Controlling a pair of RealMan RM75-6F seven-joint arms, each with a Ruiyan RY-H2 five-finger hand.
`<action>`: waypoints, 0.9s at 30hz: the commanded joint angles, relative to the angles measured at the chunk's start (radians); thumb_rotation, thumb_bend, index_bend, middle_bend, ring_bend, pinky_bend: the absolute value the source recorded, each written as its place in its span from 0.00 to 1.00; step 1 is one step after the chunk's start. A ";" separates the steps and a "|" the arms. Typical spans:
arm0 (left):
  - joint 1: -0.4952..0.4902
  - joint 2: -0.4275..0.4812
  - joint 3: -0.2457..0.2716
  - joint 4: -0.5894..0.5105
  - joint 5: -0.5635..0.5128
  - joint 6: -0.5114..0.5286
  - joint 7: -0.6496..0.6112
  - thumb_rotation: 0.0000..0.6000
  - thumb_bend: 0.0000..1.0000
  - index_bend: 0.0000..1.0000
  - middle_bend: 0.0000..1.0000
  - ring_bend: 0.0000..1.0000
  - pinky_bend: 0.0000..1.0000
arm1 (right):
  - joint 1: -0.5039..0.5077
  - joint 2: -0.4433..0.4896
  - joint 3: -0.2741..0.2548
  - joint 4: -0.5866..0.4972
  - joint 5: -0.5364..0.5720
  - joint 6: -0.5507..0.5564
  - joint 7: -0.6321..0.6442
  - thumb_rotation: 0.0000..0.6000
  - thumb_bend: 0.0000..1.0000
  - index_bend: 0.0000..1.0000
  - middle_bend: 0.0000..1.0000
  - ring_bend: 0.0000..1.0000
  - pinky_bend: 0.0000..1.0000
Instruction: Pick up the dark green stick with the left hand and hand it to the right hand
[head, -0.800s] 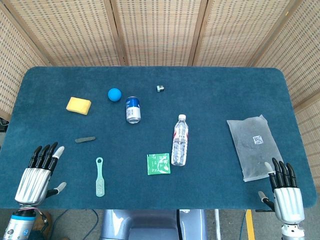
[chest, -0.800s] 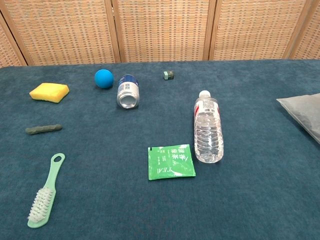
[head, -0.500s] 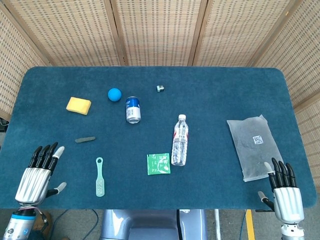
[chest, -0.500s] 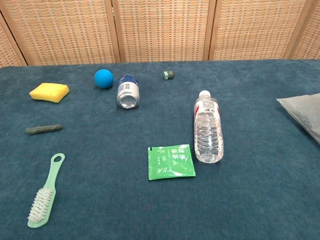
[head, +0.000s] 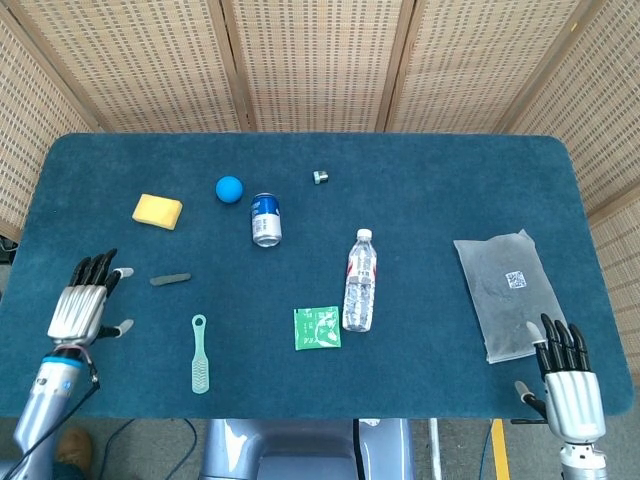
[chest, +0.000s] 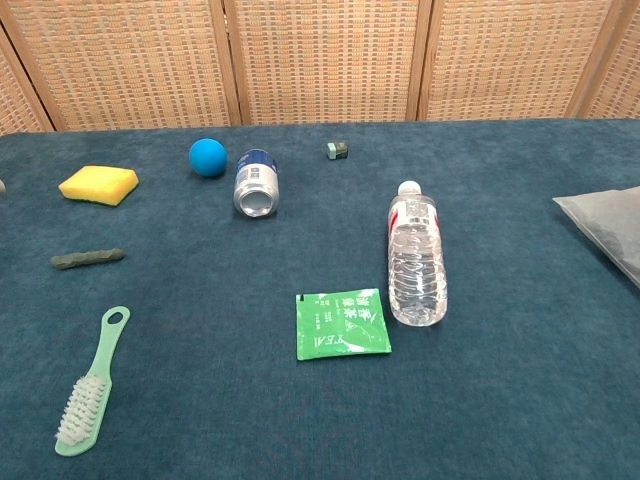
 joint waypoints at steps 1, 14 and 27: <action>-0.089 -0.100 -0.048 0.155 -0.112 -0.112 -0.031 1.00 0.29 0.36 0.00 0.00 0.00 | 0.003 -0.001 0.001 0.000 0.006 -0.010 0.000 1.00 0.00 0.00 0.00 0.00 0.00; -0.177 -0.227 -0.054 0.287 -0.234 -0.176 0.071 1.00 0.30 0.41 0.00 0.00 0.00 | 0.015 -0.009 0.006 0.015 0.021 -0.038 0.012 1.00 0.00 0.00 0.00 0.00 0.00; -0.220 -0.309 -0.079 0.383 -0.308 -0.182 0.082 1.00 0.40 0.46 0.00 0.00 0.00 | 0.018 -0.001 0.005 0.011 0.028 -0.049 0.031 1.00 0.00 0.00 0.00 0.00 0.00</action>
